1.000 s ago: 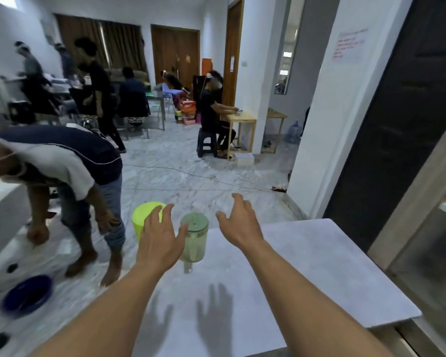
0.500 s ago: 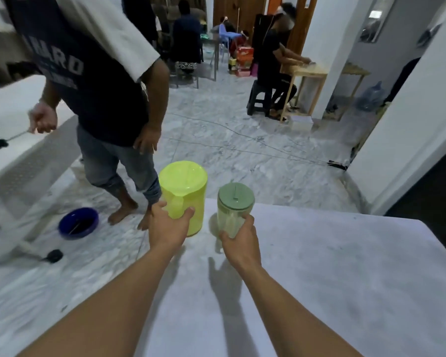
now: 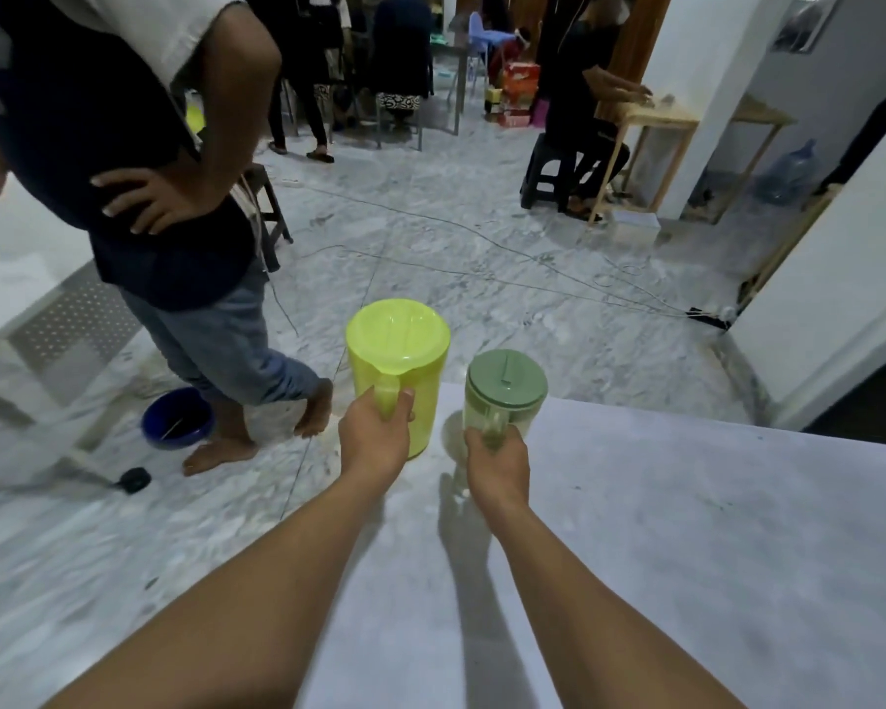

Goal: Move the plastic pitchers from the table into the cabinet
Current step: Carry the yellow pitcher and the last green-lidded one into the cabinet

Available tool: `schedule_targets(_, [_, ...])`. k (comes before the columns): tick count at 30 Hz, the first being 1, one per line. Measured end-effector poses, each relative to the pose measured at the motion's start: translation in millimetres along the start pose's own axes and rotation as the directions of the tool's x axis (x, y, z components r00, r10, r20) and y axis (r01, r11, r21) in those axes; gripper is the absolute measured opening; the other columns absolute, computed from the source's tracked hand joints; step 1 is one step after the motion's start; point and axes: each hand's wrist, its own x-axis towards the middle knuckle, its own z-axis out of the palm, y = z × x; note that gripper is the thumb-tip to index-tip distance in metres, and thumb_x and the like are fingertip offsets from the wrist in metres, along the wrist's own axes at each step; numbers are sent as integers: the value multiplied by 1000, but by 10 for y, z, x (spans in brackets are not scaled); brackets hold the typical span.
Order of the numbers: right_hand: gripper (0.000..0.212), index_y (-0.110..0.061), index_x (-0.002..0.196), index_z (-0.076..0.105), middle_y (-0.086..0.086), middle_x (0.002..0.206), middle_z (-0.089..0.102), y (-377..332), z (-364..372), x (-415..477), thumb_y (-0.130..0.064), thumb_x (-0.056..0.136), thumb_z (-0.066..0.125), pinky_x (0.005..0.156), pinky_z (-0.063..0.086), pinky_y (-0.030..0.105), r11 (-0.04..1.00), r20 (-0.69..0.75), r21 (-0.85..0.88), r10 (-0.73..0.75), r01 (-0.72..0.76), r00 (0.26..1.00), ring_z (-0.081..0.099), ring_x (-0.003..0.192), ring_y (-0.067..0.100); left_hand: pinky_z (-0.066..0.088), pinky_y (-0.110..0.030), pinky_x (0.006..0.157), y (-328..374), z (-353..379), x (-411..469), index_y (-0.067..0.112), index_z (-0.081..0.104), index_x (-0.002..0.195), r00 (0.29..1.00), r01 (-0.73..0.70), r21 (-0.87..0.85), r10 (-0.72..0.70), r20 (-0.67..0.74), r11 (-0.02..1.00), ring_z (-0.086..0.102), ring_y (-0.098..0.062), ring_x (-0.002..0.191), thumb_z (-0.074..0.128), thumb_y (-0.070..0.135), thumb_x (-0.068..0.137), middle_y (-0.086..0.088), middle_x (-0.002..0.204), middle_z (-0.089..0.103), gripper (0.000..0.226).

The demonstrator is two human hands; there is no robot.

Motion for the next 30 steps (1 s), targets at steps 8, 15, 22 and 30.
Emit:
schedule_targets(8, [12, -11, 97, 56, 1, 84, 59, -216, -170, -203, -23, 95, 58, 74, 41, 31, 999, -114, 10, -34, 35, 993, 58, 86, 28, 38, -32, 69, 186, -163, 61, 10, 70, 79, 992, -121, 12, 120, 48, 993, 61, -28, 79, 57, 37, 96, -4, 77, 68, 34])
schedule_targets(15, [16, -10, 90, 56, 2, 79, 59, -725, -740, -621, -25, 92, 58, 72, 45, 34, 994, -318, 88, -37, 68, 948, 60, 81, 27, 50, -39, 73, 848, -347, -100, 14, 67, 69, 948, -251, -46, 255, 190, 967, 64, -32, 78, 57, 36, 96, -6, 74, 70, 36])
schedule_targets(22, [15, -16, 82, 51, 1, 74, 55, -1155, -1653, -1228, -27, 91, 56, 67, 41, 33, 984, -532, 139, -19, 110, 847, 54, 71, 23, 50, -40, 74, 1722, -322, -662, 19, 62, 61, 859, -338, -185, 383, 340, 923, 65, -33, 77, 58, 40, 95, -11, 76, 72, 40])
schedule_targets(30, [15, -11, 82, 59, 4, 75, 58, -1430, -2909, -2297, -23, 89, 55, 62, 40, 30, 979, -768, 107, -27, 171, 640, 54, 69, 22, 33, -33, 56, 2670, -174, -1810, 7, 59, 61, 666, -355, -395, 526, 529, 847, 56, -27, 61, 58, 49, 93, -5, 59, 60, 53])
